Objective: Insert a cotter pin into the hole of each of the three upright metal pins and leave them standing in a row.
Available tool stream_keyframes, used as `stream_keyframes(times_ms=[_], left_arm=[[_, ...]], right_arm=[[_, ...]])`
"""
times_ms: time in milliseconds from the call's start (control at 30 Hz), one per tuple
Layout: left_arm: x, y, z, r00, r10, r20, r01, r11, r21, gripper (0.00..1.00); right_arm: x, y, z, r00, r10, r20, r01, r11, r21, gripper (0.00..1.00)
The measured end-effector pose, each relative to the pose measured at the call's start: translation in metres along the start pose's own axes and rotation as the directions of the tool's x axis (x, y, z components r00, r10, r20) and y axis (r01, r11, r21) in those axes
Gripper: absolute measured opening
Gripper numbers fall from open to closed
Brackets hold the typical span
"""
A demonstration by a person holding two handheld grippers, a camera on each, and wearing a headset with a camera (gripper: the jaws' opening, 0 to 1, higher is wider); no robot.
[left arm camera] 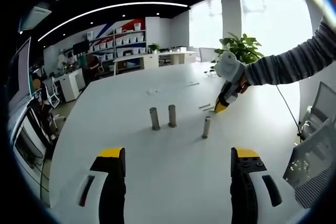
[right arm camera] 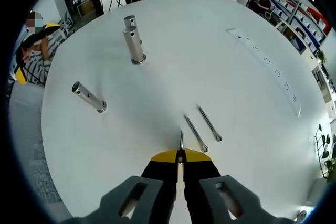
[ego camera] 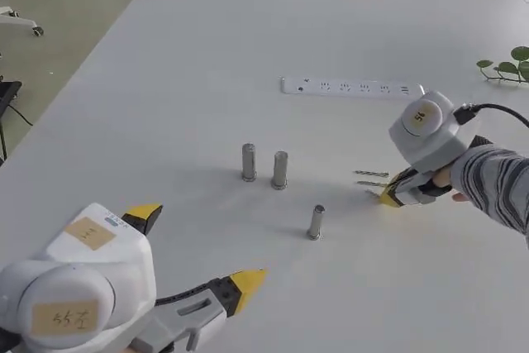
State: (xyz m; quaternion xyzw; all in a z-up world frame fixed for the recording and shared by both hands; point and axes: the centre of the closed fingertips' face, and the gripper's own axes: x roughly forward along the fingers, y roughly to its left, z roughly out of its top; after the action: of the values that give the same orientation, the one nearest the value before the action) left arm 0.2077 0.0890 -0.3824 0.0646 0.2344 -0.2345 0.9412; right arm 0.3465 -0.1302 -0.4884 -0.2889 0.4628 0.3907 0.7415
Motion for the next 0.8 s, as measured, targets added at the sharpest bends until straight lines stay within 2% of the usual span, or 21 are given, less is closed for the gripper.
stream_keyframes(times_ms=[67,267,367,567,633,800], left_arm=[[0.000,0.000,0.000,1.0000,0.003,-0.002,-0.003,1.000,0.001,0.81],[0.000,0.000,0.000,1.0000,0.002,-0.002,-0.002,1.000,0.004,0.81],[0.000,-0.001,-0.001,0.9999,-0.002,-0.011,0.002,1.000,0.005,0.80],[-0.001,-0.003,-0.002,0.9997,-0.015,-0.020,0.015,1.000,0.006,0.76],[-0.001,-0.004,-0.001,0.9995,-0.022,-0.022,0.022,1.000,0.010,0.74],[0.001,-0.009,0.004,0.9987,-0.047,-0.020,0.047,0.999,0.023,0.68]], right_arm=[[0.003,-0.005,0.000,1.0000,0.002,0.000,-0.002,1.000,-0.003,0.00],[0.002,-0.002,0.000,0.9999,0.007,0.013,-0.007,0.999,-0.039,0.00],[0.001,0.001,0.001,0.9990,-0.007,0.043,0.011,0.996,-0.094,0.00],[-0.009,0.008,0.009,0.9936,-0.027,0.109,0.043,0.988,-0.150,0.00],[-0.014,0.012,0.014,0.9902,-0.029,0.137,0.054,0.982,-0.181,0.00],[-0.031,0.019,0.029,0.9729,-0.052,0.225,0.103,0.969,-0.223,0.00]])
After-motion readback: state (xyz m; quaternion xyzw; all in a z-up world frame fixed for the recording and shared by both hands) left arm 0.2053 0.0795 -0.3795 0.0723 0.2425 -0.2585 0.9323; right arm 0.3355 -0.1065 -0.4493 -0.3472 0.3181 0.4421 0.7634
